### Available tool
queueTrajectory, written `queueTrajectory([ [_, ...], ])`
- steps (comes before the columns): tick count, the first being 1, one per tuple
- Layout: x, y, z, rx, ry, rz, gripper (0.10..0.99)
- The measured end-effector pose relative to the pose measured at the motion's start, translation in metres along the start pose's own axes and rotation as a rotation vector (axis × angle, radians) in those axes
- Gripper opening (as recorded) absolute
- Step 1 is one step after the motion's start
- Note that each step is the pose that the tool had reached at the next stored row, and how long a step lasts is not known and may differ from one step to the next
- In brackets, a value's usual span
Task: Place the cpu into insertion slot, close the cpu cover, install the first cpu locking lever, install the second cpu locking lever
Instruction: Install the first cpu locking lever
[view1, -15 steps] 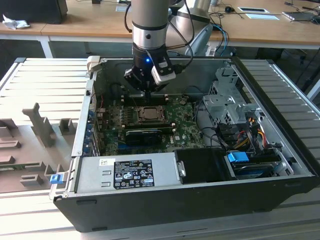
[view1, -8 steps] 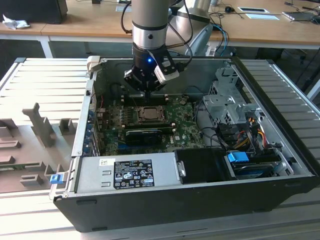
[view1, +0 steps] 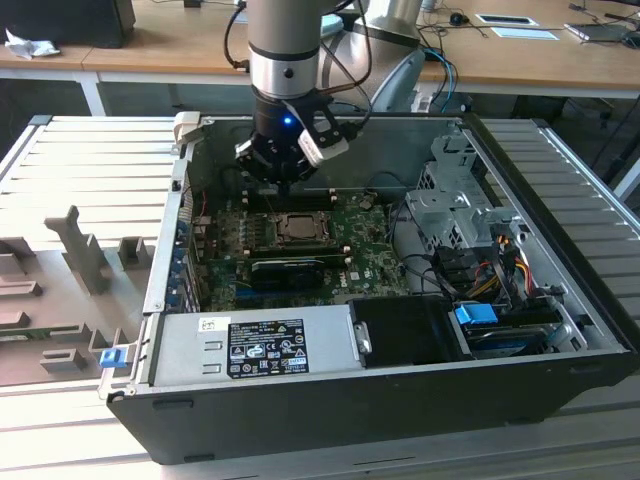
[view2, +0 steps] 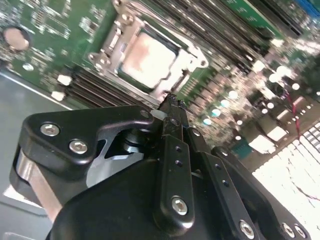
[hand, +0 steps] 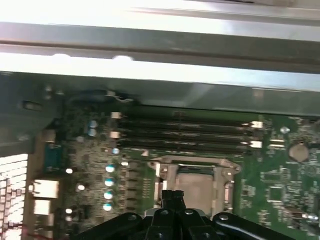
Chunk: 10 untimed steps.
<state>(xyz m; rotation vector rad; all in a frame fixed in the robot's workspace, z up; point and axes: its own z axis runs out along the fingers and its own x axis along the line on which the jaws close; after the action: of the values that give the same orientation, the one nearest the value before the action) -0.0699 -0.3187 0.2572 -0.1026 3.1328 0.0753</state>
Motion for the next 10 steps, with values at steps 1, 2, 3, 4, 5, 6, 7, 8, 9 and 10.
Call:
queueTrajectory([
  [1,0.0032,0.0002,0.0000,0.000,0.0000,0.000,0.106],
  [2,0.0068,0.0005,0.0000,0.000,0.0000,0.000,0.106],
  [3,0.0099,0.0007,0.0000,0.000,0.0000,0.000,0.106],
  [4,0.0164,0.0012,-0.0001,0.000,0.0000,0.000,0.106],
  [5,0.0214,0.0022,0.0001,0.000,-0.0003,0.006,0.106],
  [6,0.0252,0.0026,0.0000,0.000,-0.0003,0.009,0.106],
  [7,0.0288,0.0032,0.0001,0.000,-0.0004,0.009,0.106],
  [8,0.0308,0.0038,0.0002,0.000,-0.0006,0.009,0.106],
  [9,0.0333,0.0047,0.0003,0.000,-0.0006,0.009,0.106],
  [10,0.0354,0.0060,0.0003,0.000,-0.0004,0.010,0.106],
])
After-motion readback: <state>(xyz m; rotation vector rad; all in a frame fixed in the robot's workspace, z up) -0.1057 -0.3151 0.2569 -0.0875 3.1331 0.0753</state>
